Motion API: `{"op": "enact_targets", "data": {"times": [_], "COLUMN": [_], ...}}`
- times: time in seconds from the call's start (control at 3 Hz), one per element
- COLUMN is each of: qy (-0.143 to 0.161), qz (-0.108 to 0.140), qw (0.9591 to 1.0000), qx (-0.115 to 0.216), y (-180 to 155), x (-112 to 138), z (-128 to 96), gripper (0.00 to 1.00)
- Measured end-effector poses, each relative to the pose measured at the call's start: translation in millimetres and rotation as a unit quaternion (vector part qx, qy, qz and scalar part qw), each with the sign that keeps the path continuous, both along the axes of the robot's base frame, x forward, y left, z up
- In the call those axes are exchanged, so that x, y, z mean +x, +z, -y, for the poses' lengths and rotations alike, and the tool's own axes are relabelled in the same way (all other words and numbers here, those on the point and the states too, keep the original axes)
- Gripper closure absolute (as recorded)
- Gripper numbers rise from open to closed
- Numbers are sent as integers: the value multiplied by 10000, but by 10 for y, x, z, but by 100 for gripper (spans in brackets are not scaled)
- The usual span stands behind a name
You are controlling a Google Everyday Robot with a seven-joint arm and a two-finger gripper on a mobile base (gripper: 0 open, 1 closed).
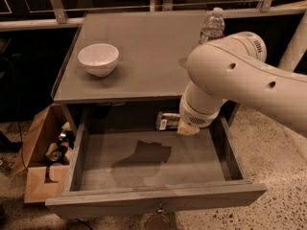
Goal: Pick rxbar chocolate from top drawer and place on counter
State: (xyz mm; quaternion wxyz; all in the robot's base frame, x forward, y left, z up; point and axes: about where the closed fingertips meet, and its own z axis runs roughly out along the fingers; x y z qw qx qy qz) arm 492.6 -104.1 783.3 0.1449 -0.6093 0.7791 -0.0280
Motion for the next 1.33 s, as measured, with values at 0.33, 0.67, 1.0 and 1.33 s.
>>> {"op": "enact_targets", "data": {"times": [0.33, 0.67, 1.0, 1.33], "qy": [-1, -205, -335, -334], "qz": [1, 290, 674, 691], "qw": [10000, 9993, 9971, 9970], "qx": [-2, -72, -89, -92], "y": [2, 281, 669, 686], "x": [-1, -14, -60, -66], "z": [-1, 45, 118, 116], "gripper": [100, 100, 100, 100]}}
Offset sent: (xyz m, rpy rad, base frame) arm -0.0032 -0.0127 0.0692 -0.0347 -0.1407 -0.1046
